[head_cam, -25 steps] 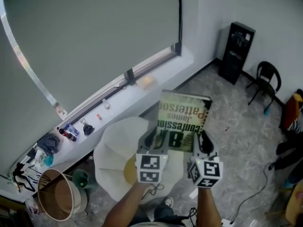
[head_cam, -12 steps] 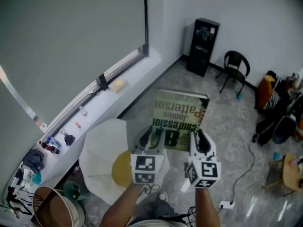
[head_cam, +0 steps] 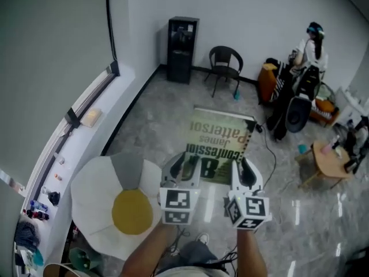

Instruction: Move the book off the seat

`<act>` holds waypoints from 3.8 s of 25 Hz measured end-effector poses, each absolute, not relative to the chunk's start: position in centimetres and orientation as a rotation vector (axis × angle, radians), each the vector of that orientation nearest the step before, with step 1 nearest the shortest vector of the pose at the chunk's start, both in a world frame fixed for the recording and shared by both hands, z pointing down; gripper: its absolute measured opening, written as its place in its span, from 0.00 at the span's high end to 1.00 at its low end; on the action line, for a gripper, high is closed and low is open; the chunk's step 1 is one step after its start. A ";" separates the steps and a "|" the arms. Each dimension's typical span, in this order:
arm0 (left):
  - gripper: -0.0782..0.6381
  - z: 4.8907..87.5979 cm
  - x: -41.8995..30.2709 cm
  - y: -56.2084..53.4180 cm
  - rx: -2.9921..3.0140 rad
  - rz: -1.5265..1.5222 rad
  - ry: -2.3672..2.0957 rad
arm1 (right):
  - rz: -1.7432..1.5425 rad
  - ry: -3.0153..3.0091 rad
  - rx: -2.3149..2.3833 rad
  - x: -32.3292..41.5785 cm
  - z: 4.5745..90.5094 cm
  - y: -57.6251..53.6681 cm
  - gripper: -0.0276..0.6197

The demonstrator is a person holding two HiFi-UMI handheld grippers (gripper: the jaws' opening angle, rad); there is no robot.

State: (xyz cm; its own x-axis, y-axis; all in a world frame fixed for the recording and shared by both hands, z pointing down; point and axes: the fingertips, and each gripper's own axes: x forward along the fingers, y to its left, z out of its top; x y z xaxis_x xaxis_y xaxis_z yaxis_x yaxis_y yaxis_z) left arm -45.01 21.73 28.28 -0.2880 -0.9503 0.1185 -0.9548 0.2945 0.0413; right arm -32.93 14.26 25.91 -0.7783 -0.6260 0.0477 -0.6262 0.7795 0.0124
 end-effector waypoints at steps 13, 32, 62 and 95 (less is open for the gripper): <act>0.66 26.2 -22.8 5.5 2.265 0.112 -2.093 | 0.031 -2.711 1.583 -8.9 24.6 2.8 0.79; 0.67 27.1 3.4 -12.1 2.597 0.138 -1.729 | 0.017 -2.433 2.045 17.7 26.0 -10.3 0.80; 0.67 27.8 9.0 -42.1 2.760 0.075 -1.407 | -0.038 -2.184 2.281 22.5 26.1 -37.0 0.80; 0.67 33.3 31.6 -70.8 2.814 0.242 -1.186 | 0.135 -2.009 2.420 44.4 31.9 -64.0 0.80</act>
